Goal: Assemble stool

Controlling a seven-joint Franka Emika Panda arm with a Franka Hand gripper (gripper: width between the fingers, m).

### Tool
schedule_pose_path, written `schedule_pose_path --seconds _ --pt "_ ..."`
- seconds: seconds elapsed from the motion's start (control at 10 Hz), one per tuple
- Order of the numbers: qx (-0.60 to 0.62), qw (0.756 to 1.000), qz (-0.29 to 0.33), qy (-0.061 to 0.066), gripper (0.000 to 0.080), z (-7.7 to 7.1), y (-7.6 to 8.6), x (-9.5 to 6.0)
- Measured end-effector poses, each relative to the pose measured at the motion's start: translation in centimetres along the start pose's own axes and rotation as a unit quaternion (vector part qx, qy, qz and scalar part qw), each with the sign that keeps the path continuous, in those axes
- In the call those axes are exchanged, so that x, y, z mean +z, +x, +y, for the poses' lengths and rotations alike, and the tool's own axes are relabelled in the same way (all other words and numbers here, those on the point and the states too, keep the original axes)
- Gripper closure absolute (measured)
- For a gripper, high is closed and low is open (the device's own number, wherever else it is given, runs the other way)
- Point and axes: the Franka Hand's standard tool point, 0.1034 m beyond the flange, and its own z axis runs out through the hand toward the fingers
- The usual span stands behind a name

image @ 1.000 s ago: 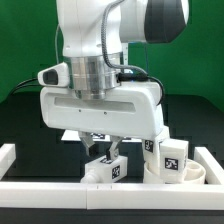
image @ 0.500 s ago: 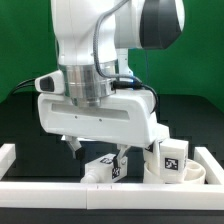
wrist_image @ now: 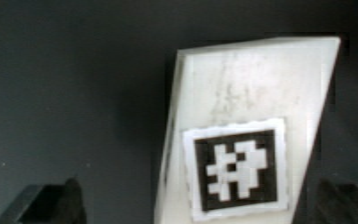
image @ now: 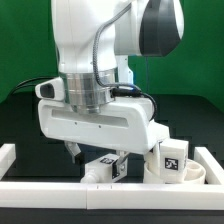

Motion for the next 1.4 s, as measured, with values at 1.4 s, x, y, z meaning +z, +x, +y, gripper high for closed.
schedule_pose_path --seconds 1.4 --pt "-0.565 0.823 0.038 -0.034 0.0479 6.0 -3.3 -2.7"
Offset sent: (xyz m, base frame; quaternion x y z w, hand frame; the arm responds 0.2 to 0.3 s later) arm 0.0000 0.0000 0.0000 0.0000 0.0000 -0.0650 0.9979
